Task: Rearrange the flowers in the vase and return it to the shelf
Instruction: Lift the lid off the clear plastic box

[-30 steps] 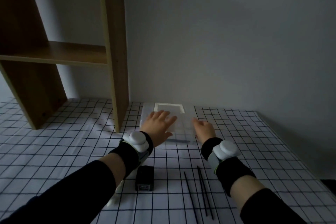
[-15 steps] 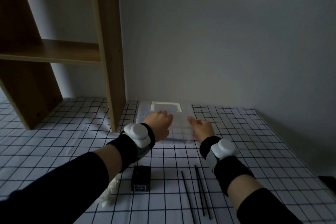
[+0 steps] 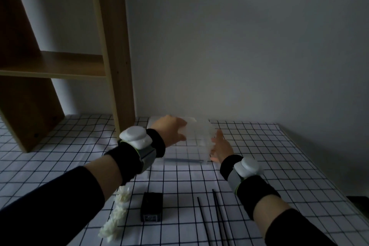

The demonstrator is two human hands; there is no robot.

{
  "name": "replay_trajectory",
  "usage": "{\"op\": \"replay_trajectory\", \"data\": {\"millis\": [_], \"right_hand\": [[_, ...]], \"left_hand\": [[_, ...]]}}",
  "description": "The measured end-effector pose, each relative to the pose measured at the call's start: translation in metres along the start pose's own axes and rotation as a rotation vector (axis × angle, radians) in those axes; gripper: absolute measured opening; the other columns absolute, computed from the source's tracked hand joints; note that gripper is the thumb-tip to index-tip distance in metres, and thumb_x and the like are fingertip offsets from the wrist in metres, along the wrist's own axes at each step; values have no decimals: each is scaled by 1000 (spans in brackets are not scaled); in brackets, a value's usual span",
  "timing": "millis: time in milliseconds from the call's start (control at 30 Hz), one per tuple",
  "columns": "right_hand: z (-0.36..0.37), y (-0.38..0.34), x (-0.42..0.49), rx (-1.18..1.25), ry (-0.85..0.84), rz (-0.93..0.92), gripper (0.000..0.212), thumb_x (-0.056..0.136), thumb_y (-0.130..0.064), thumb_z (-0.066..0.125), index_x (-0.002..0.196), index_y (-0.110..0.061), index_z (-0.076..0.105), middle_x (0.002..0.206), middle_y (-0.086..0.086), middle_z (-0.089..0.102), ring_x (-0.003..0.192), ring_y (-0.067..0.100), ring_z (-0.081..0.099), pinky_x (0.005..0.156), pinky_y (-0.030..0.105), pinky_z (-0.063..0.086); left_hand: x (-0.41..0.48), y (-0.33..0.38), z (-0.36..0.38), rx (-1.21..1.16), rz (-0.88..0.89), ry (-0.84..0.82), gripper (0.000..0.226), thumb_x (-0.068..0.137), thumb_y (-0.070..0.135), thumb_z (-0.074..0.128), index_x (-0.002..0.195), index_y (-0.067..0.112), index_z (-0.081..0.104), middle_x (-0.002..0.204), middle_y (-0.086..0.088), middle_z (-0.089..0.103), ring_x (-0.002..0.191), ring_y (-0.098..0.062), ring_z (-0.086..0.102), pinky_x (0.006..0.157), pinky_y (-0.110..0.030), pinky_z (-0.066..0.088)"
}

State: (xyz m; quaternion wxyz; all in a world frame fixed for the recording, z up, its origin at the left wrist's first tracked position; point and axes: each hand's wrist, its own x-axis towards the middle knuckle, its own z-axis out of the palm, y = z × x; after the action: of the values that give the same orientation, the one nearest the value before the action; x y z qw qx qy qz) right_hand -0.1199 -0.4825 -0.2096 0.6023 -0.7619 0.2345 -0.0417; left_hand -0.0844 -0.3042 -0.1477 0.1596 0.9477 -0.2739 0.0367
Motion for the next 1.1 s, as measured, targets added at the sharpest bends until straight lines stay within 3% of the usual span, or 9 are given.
{"op": "replay_trajectory", "data": {"millis": [100, 200, 300, 433, 533, 667, 733, 900, 1100], "right_hand": [[4, 1, 7, -211, -15, -107, 52, 97, -35, 28, 115, 9, 50, 113, 34, 57, 101, 43, 57, 92, 48, 46], [7, 7, 10, -333, -25, -176, 29, 97, -24, 31, 89, -8, 55, 94, 22, 54, 84, 24, 48, 79, 36, 41], [13, 16, 16, -406, 31, -237, 37, 97, -17, 30, 60, -21, 33, 74, 6, 45, 68, 19, 41, 67, 28, 31], [17, 22, 14, -411, 66, -290, 43, 97, -10, 29, 55, -20, 25, 56, -3, 31, 53, 14, 32, 56, 29, 28], [16, 25, 16, -370, 92, -325, 43, 98, -17, 30, 55, -21, 29, 54, -3, 34, 50, 13, 33, 49, 26, 28], [18, 27, 17, -374, 97, -316, 42, 98, -19, 30, 56, -19, 30, 55, -2, 36, 53, 16, 35, 57, 28, 31], [17, 27, 17, -380, 98, -302, 42, 98, -19, 29, 56, -18, 31, 56, -2, 37, 54, 15, 36, 58, 28, 31], [17, 28, 19, -400, 97, -295, 40, 97, -21, 28, 58, -19, 33, 57, -1, 39, 51, 14, 36, 47, 25, 26], [19, 25, 18, -400, 112, -290, 39, 97, -19, 29, 58, -18, 33, 56, -1, 40, 50, 13, 36, 46, 25, 26]], "left_hand": [[19, -8, -12, -50, -16, 24, 55, 77, 36, 68, 127, 21, 52, 131, -5, 57, 118, -25, 53, 101, -37, 42], [33, -15, -19, -155, -19, 58, 52, 76, 38, 68, 124, 22, 55, 132, -2, 56, 120, -22, 51, 103, -36, 40], [49, -30, -24, -272, -38, 223, 44, 78, 46, 63, 117, 28, 60, 129, 0, 59, 120, -22, 52, 105, -36, 37], [69, -52, -14, -187, -144, 442, 38, 87, 48, 49, 117, 28, 60, 139, -2, 49, 133, -20, 35, 114, -44, 6], [78, -67, 2, -246, -206, 565, 44, 90, 37, 49, 131, 21, 49, 151, -9, 29, 139, -27, 22, 115, -44, 12], [77, -71, 23, -562, -264, 488, 71, 93, 32, 45, 145, 26, -2, 157, -5, -9, 144, -21, -4, 114, -33, 4], [73, -69, 32, -688, -309, 411, 75, 93, 31, 43, 144, 22, -12, 157, -4, -13, 144, -18, -4, 114, -30, 3], [52, -73, 52, -706, -447, 210, 62, 97, 33, 31, 145, 7, 2, 156, -13, 2, 144, -28, 5, 116, -36, 7], [38, -77, 56, -822, -497, 255, 47, 99, 25, 25, 141, 3, 23, 151, -18, 25, 139, -32, 23, 111, -34, 21]]}}
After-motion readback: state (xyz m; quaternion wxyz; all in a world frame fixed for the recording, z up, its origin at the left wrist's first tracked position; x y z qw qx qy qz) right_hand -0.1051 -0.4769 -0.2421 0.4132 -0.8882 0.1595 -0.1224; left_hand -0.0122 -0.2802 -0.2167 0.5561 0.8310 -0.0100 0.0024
